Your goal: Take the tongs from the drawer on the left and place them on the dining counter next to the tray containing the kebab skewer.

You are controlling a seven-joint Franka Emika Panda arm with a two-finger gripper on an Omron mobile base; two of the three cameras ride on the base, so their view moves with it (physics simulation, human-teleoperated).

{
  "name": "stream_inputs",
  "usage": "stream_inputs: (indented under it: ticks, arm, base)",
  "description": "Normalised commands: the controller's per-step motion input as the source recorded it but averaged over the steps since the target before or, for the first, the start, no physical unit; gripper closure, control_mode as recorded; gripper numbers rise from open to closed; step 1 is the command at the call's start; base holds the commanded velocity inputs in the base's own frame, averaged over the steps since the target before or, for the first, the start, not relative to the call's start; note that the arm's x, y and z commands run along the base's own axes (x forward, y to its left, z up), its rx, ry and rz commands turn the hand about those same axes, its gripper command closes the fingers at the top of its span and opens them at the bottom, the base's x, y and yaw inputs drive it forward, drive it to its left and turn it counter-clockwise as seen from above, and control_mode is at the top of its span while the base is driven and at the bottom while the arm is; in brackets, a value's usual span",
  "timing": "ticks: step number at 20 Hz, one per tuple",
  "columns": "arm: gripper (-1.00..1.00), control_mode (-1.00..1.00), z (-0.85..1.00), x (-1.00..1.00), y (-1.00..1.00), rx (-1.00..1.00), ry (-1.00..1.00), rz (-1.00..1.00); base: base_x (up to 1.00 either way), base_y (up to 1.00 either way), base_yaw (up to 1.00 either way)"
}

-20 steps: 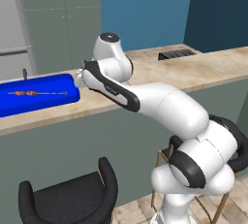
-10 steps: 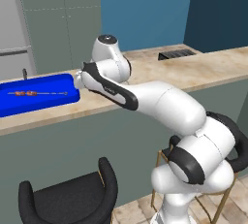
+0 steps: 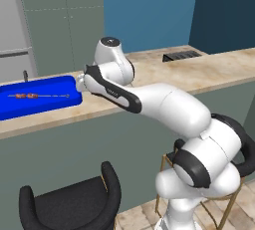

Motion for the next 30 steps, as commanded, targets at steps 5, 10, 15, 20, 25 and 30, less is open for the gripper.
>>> stream_inputs:
  ticks: [5,10,15,20,25,30]
  arm:
    - [-1.00,-1.00,0.00,0.13,0.00,0.00,0.00,0.00]
    - [-1.00,-1.00,0.00,0.22,0.00,0.00,0.00,0.00]
    - [-1.00,-1.00,0.00,0.07,0.00,0.00,0.00,0.00]
    - [-1.00,-1.00,0.12,-0.47,-0.07,0.01,-0.09,0.00]
    - [-1.00,-1.00,0.22,-1.00,-0.67,0.11,-0.39,0.00]
    - [-1.00,-1.00,0.10,-1.00,-0.97,0.12,-0.41,0.00]
  base:
    - [0.00,0.00,0.00]
    - [0.00,0.00,0.00]
    - [0.00,0.00,0.00]
    - [0.00,0.00,0.00]
    - [0.00,0.00,0.00]
    - [0.00,0.00,0.00]
